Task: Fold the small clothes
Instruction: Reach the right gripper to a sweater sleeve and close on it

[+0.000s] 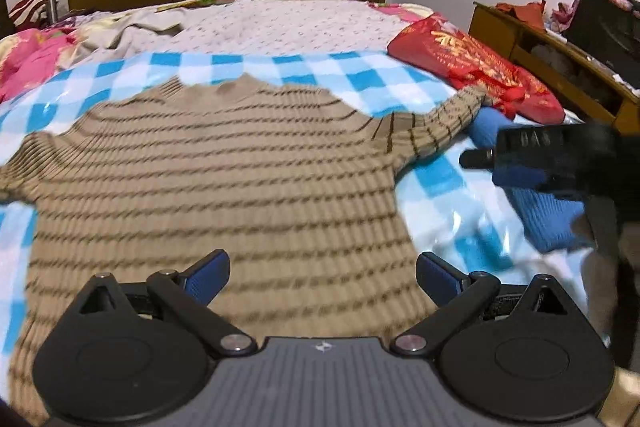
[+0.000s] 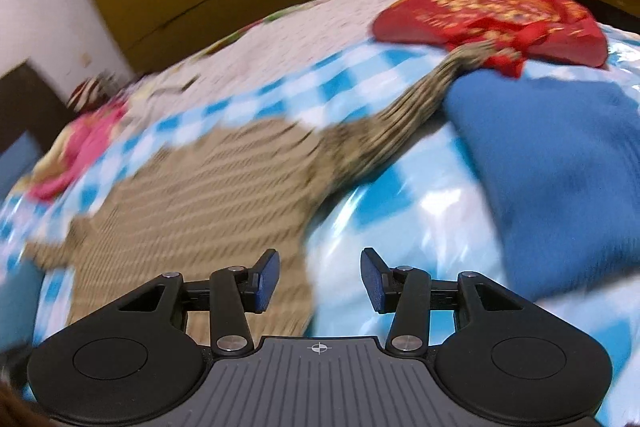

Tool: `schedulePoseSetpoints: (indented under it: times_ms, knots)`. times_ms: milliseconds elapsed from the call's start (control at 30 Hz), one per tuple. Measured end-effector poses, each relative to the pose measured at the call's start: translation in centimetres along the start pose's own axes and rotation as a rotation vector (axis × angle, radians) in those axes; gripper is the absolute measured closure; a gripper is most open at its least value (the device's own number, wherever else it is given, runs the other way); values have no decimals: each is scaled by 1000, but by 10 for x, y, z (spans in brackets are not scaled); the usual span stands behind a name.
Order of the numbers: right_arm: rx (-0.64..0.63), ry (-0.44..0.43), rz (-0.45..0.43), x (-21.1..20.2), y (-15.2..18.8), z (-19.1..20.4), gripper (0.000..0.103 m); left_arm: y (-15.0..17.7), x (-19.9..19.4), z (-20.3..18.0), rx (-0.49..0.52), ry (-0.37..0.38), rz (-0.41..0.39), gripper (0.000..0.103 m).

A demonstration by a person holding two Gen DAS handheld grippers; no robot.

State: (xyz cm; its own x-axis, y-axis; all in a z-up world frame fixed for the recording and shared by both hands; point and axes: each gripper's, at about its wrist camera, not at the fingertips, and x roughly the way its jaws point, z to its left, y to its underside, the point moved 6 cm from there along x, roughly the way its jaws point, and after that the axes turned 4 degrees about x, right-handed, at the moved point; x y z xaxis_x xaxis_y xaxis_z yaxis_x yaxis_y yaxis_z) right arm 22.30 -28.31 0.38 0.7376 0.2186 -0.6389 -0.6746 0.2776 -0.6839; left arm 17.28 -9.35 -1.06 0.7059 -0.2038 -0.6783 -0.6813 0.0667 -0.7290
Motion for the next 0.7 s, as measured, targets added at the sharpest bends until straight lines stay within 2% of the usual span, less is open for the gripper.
schedulePoseSetpoints:
  times_ms: [200, 267, 433, 633, 667, 700]
  knots:
    - [170, 24, -57, 46, -70, -45, 57, -30, 41, -10, -24, 58, -27, 0]
    - [212, 32, -68, 62, -83, -55, 57, -36, 51, -13, -25, 69, -34, 0]
    - [294, 48, -74, 98, -107, -76, 57, -44, 68, -20, -17, 86, -43, 0]
    - [389, 47, -129, 114, -127, -93, 58, -38, 75, -22, -22, 103, -29, 0]
    - [403, 50, -138, 117, -129, -95, 58, -37, 75, -21, -21, 103, -26, 0]
    - [412, 56, -147, 120, -132, -96, 63, -35, 75, -19, -21, 101, -23, 0]
